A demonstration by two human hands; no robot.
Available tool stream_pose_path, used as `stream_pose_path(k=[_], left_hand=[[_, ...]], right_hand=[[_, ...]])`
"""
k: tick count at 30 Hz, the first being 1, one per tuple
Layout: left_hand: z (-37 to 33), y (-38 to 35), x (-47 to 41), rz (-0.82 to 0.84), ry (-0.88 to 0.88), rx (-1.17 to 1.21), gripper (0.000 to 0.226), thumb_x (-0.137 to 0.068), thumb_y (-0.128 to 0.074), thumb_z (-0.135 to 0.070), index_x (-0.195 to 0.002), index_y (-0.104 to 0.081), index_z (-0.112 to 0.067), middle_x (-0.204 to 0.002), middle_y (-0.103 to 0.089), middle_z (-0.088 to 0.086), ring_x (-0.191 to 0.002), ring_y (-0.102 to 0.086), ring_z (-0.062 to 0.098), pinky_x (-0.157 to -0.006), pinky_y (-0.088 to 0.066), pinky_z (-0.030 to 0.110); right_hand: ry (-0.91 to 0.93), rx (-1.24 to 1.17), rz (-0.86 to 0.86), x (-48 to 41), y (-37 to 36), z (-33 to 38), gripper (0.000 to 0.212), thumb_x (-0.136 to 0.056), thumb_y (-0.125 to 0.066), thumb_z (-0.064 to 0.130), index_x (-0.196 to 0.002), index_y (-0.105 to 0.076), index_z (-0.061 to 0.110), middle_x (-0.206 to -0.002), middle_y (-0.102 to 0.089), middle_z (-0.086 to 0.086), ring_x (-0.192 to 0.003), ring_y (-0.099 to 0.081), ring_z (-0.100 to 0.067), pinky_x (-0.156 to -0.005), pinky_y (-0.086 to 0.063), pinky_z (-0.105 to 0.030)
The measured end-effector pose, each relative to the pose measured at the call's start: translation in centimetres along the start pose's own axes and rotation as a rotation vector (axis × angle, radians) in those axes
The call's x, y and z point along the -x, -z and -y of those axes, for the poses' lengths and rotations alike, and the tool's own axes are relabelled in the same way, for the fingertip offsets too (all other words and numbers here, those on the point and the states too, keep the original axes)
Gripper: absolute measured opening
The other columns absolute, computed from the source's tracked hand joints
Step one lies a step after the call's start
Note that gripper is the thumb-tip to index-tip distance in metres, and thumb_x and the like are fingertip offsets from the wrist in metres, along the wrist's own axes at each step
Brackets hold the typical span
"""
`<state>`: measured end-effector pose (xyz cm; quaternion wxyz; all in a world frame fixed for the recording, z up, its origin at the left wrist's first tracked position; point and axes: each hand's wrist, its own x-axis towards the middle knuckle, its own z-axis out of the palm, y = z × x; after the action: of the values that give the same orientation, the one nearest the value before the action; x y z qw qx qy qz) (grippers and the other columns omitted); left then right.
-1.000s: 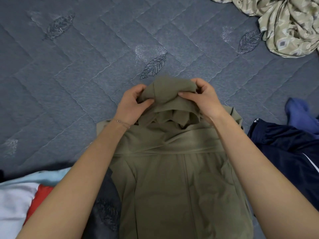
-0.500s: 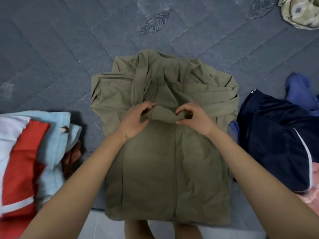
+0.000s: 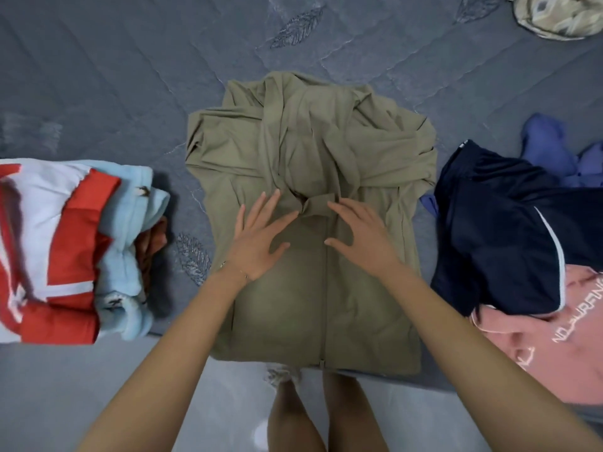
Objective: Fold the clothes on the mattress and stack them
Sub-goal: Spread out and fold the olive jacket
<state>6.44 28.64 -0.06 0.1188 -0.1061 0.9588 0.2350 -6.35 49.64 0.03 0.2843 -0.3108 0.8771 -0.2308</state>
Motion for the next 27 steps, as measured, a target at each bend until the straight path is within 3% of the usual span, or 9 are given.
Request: stream_pose_path(k=[5, 8, 13, 15, 20, 24, 27], left_hand=[[-0.1, -1.5, 4.8, -0.050, 0.010, -0.116, 0.065, -0.088, -0.064, -0.040, -0.147, -0.036, -0.035, -0.163, -0.005, -0.001, -0.150, 0.001, 0.022, -0.118, 0.003, 0.050], [-0.2, -3.1, 7.6, -0.083, -0.006, -0.163, 0.064, -0.087, -0.066, -0.041, -0.145, -0.043, -0.029, -0.161, -0.017, 0.005, -0.149, -0.012, 0.030, -0.117, -0.006, 0.056], [0.8, -6.1, 12.6, -0.121, -0.022, -0.183, 0.054, -0.087, -0.059, -0.045, -0.136, -0.055, -0.024, -0.158, -0.026, 0.010, -0.146, -0.021, 0.034, -0.117, -0.009, 0.057], [1.4, -7.0, 14.6, -0.096, 0.031, -0.177, 0.057, -0.085, -0.054, -0.048, -0.137, -0.055, -0.024, -0.158, -0.026, 0.009, -0.146, -0.020, 0.034, -0.117, -0.007, 0.056], [3.8, -9.2, 18.2, 0.001, 0.177, -0.137, 0.064, -0.085, -0.062, -0.048, -0.142, -0.048, -0.024, -0.160, -0.019, 0.009, -0.148, -0.012, 0.034, -0.116, -0.003, 0.058], [4.5, -10.4, 19.8, 0.051, 0.289, -0.143, 0.074, -0.079, -0.042, -0.061, -0.143, -0.047, -0.023, -0.161, -0.017, 0.011, -0.148, -0.010, 0.034, -0.115, -0.003, 0.058], [4.6, -11.4, 20.1, 0.028, 0.358, -0.101, 0.069, -0.084, -0.053, -0.059, -0.143, -0.045, -0.024, -0.161, -0.014, 0.012, -0.148, -0.008, 0.033, -0.116, -0.004, 0.058]], right_hand=[[-0.051, 0.087, -0.003, 5.0, -3.0, 0.6, 0.076, -0.089, -0.064, 0.048, -0.154, -0.026, 0.031, -0.160, -0.026, 0.000, -0.149, -0.015, -0.023, -0.120, -0.018, -0.042], [-0.096, 0.124, -0.023, 8.2, -5.2, 0.5, 0.079, -0.089, -0.062, 0.052, -0.154, -0.024, 0.031, -0.160, -0.026, -0.002, -0.149, -0.016, -0.025, -0.119, -0.020, -0.044], [-0.150, 0.238, -0.087, 13.4, -8.4, 0.4, 0.074, -0.090, -0.060, 0.052, -0.153, -0.031, 0.027, -0.156, -0.033, -0.006, -0.145, -0.026, -0.029, -0.118, -0.020, -0.045], [-0.194, 0.276, -0.078, 15.2, -9.5, -0.3, 0.075, -0.090, -0.058, 0.054, -0.154, -0.029, 0.028, -0.158, -0.030, -0.006, -0.146, -0.023, -0.029, -0.119, -0.016, -0.044], [-0.331, 0.364, 0.024, 18.3, -11.5, -3.0, 0.079, -0.091, -0.052, 0.060, -0.156, -0.018, 0.031, -0.162, -0.019, -0.008, -0.149, -0.010, -0.030, -0.120, -0.006, -0.047], [-0.370, 0.421, 0.095, 19.5, -12.4, -4.2, 0.082, -0.090, -0.053, 0.058, -0.156, -0.015, 0.030, -0.163, -0.013, -0.007, -0.150, -0.007, -0.031, -0.120, -0.007, -0.052], [-0.383, 0.415, 0.046, 19.8, -12.5, -5.0, 0.082, -0.089, -0.055, 0.058, -0.156, -0.017, 0.031, -0.163, -0.012, -0.007, -0.150, -0.008, -0.031, -0.120, -0.008, -0.053]])
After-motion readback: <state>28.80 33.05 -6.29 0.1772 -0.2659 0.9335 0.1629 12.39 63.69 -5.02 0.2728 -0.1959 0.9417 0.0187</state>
